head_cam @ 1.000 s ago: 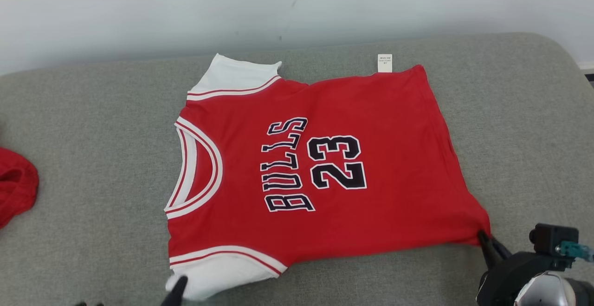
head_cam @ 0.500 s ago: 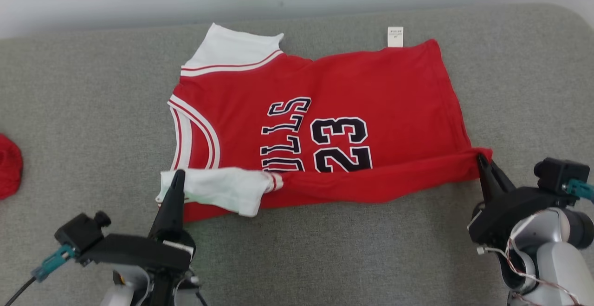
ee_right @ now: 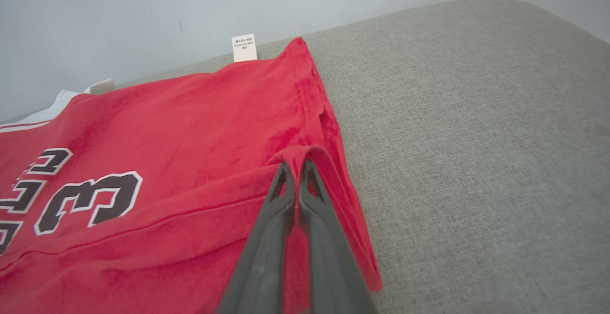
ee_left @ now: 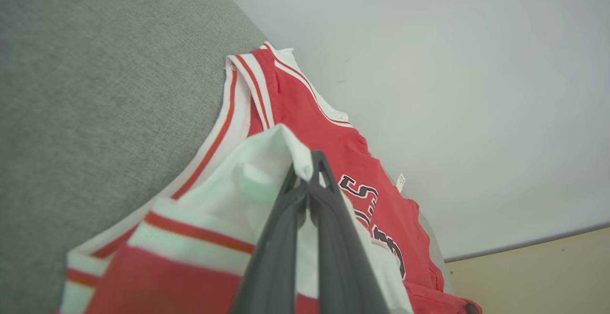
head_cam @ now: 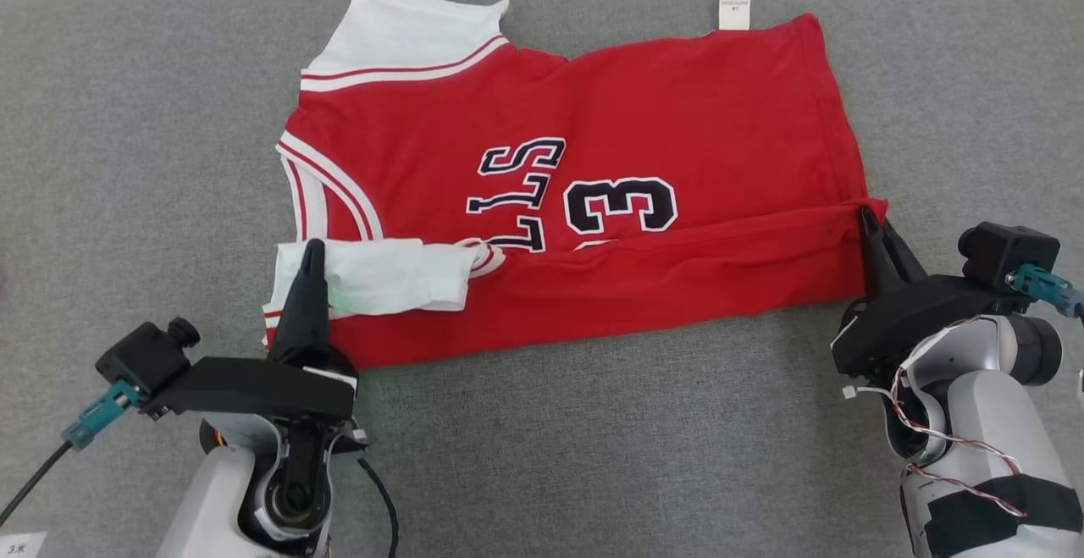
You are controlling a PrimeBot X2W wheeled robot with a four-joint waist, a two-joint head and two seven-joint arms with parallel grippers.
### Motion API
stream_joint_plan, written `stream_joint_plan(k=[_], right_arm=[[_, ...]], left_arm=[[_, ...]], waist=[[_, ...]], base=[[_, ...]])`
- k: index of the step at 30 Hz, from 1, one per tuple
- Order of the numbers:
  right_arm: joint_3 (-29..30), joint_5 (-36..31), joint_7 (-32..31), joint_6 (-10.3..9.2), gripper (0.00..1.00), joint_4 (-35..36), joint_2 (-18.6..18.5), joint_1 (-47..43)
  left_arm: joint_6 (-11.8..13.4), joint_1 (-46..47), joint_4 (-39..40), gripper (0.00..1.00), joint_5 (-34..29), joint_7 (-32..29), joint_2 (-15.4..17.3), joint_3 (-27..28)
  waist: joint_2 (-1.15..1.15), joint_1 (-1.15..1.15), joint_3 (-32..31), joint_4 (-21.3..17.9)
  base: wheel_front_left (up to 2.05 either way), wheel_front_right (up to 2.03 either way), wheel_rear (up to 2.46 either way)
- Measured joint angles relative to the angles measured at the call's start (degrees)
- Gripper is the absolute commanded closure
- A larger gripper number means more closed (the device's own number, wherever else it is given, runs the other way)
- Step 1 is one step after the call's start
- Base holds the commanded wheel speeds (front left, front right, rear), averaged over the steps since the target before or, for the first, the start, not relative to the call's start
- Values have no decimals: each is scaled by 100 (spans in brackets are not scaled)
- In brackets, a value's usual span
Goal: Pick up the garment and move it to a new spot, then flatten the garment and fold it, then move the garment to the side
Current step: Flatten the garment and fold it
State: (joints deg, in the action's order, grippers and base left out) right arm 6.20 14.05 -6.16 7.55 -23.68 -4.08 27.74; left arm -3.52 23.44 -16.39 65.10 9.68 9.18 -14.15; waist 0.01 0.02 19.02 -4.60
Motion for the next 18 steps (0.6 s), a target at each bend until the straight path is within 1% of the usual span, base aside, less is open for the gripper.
stream_joint_plan(k=[4, 5, 6, 7, 8, 12, 18], right_arm=[[23, -8, 274, 1, 100, -216, 4, 136], [25, 0, 331, 0, 98, -263, 10, 175], [26, 10, 403, 0, 65, -303, 16, 206], [41, 29, 457, 0, 0, -353, 27, 239], [38, 36, 516, 0, 0, -400, 35, 269], [-5, 13, 755, 0, 0, -482, 57, 372], [-54, 33, 828, 0, 0, -403, 64, 393]], left_arm=[[-8, 159, -138, 100, 0, 43, -18, 19], [-8, 192, -165, 100, -1, 76, -21, 40], [-4, 230, -194, 68, -15, 108, -21, 57], [-2, 269, -224, 5, -64, 138, -21, 66], [-1, 300, -254, 0, -91, 172, -23, 75], [-1, 358, -346, 0, -256, 282, -15, 48], [-33, 234, -318, 0, -794, 444, 140, -3]], waist=[[0, -1, 48, 26], [0, -1, 54, 26], [0, -1, 59, 25], [0, -1, 65, 25], [0, -1, 69, 24], [0, -1, 62, 19], [0, -1, -21, 19]], base=[[0, 0, 0], [0, 0, 0], [0, 0, 0], [0, 0, 0], [0, 0, 0], [0, 0, 0], [0, 0, 0]])
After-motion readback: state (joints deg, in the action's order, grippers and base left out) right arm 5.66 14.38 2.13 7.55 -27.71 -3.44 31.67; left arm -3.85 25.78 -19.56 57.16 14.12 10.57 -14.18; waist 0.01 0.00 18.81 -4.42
